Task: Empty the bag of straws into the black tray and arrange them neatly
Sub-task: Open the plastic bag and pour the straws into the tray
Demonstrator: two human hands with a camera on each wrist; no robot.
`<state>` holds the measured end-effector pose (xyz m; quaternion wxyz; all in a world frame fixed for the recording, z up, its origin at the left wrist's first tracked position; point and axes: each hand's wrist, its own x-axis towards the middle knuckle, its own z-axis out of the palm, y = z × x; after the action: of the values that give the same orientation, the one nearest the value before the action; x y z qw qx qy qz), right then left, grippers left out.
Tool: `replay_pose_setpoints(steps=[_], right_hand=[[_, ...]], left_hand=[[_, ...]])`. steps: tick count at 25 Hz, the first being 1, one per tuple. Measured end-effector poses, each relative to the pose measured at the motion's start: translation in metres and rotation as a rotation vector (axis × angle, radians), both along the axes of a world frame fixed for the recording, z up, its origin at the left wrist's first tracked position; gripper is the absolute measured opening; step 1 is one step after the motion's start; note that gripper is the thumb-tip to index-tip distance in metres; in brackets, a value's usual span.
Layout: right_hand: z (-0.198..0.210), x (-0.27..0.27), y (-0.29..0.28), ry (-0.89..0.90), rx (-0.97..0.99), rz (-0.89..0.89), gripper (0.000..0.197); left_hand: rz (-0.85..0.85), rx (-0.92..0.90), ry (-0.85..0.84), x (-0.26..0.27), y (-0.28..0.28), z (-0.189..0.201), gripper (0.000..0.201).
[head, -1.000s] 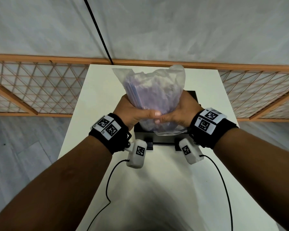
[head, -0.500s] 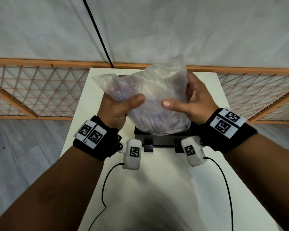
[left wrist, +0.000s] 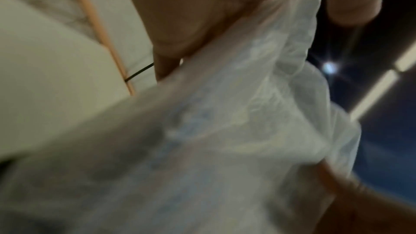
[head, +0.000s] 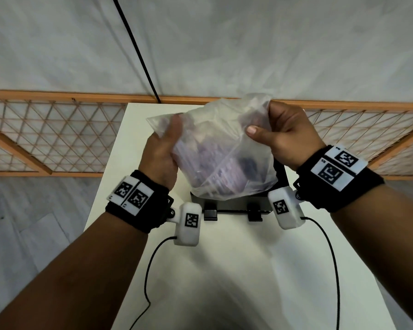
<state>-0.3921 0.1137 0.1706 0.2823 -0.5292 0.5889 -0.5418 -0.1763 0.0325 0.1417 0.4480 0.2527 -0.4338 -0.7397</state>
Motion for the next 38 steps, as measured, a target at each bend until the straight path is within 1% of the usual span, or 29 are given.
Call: replay_pose_setpoints(steps=[1, 2, 5, 9, 11, 12, 13, 15, 16, 18, 19, 21, 24, 25, 27, 29, 30, 31, 32, 33, 35, 36, 38], right_hand=[[0.001, 0.001, 0.000, -0.011, -0.010, -0.005, 0.030], [0.002, 0.000, -0.001, -0.012, -0.018, -0.012, 0.029], [0.003, 0.001, -0.002, 0.018, -0.035, -0.011, 0.027], [0.003, 0.004, -0.004, 0.080, -0.012, -0.011, 0.021], [0.005, 0.004, -0.002, 0.137, 0.003, -0.023, 0.018], [0.006, 0.002, -0.002, 0.176, 0.003, -0.034, 0.017], [0.007, -0.001, -0.002, 0.202, 0.002, -0.049, 0.015], [0.009, -0.004, -0.004, 0.218, 0.004, -0.073, 0.010], [0.011, -0.005, -0.005, 0.219, 0.004, -0.073, 0.010], [0.013, -0.004, -0.007, 0.244, -0.005, -0.060, 0.012], [0.014, -0.003, -0.008, 0.255, -0.009, -0.056, 0.012], [0.016, -0.002, -0.011, 0.260, -0.019, -0.062, 0.014], [0.017, -0.001, -0.010, 0.235, -0.027, -0.058, 0.020], [0.017, 0.000, -0.008, 0.218, -0.024, -0.046, 0.019], [0.018, 0.002, -0.003, 0.163, -0.010, -0.029, 0.016], [0.020, 0.001, 0.001, 0.077, -0.009, -0.031, 0.016], [0.022, 0.001, 0.002, 0.039, -0.017, -0.037, 0.015], [0.024, 0.002, 0.003, 0.012, -0.029, -0.043, 0.014], [0.027, 0.004, 0.004, -0.002, -0.045, -0.047, 0.014], [0.030, 0.005, 0.004, -0.004, -0.060, -0.040, 0.015], [0.034, 0.009, 0.002, 0.030, -0.059, 0.001, 0.013], [0.036, 0.009, 0.001, 0.058, -0.056, -0.008, 0.017], [0.039, 0.004, -0.004, 0.081, -0.074, -0.052, 0.032]], left_hand=[[0.020, 0.048, 0.059, -0.001, -0.002, 0.002, 0.033], [0.057, 0.064, 0.058, -0.001, -0.004, 0.000, 0.032], [0.171, 0.050, -0.025, -0.002, -0.006, -0.003, 0.014], [0.209, -0.006, -0.147, 0.002, -0.007, -0.004, 0.015], [0.234, 0.005, -0.132, 0.005, -0.009, -0.003, 0.005], [0.220, -0.007, -0.122, 0.006, -0.009, -0.003, 0.007], [0.184, -0.054, -0.150, 0.008, -0.009, -0.005, 0.022], [0.054, -0.195, -0.315, 0.014, -0.006, -0.013, 0.061], [0.011, -0.265, -0.434, 0.018, -0.003, -0.019, 0.070], [0.036, -0.397, -0.680, 0.021, -0.003, -0.030, 0.074], [0.065, -0.440, -0.755, 0.021, -0.002, -0.034, 0.077], [0.119, -0.463, -0.842, 0.018, 0.001, -0.035, 0.081], [0.224, -0.469, -0.962, 0.012, 0.007, -0.030, 0.076], [0.220, -0.469, -0.949, 0.013, 0.008, -0.028, 0.078], [0.183, -0.443, -0.784, 0.016, 0.007, -0.026, 0.082], [0.153, -0.367, -0.508, 0.018, 0.005, -0.024, 0.073], [0.135, -0.305, -0.352, 0.017, 0.004, -0.020, 0.067], [0.125, -0.228, -0.223, 0.016, 0.001, -0.016, 0.066], [0.127, -0.146, -0.141, 0.015, -0.001, -0.009, 0.063], [0.138, -0.088, -0.086, 0.013, -0.004, -0.002, 0.055], [0.159, -0.050, -0.059, 0.010, -0.013, 0.006, 0.038], [0.186, -0.052, -0.104, 0.009, -0.016, 0.010, 0.034], [0.220, -0.050, -0.173, 0.007, -0.018, 0.012, 0.031]])
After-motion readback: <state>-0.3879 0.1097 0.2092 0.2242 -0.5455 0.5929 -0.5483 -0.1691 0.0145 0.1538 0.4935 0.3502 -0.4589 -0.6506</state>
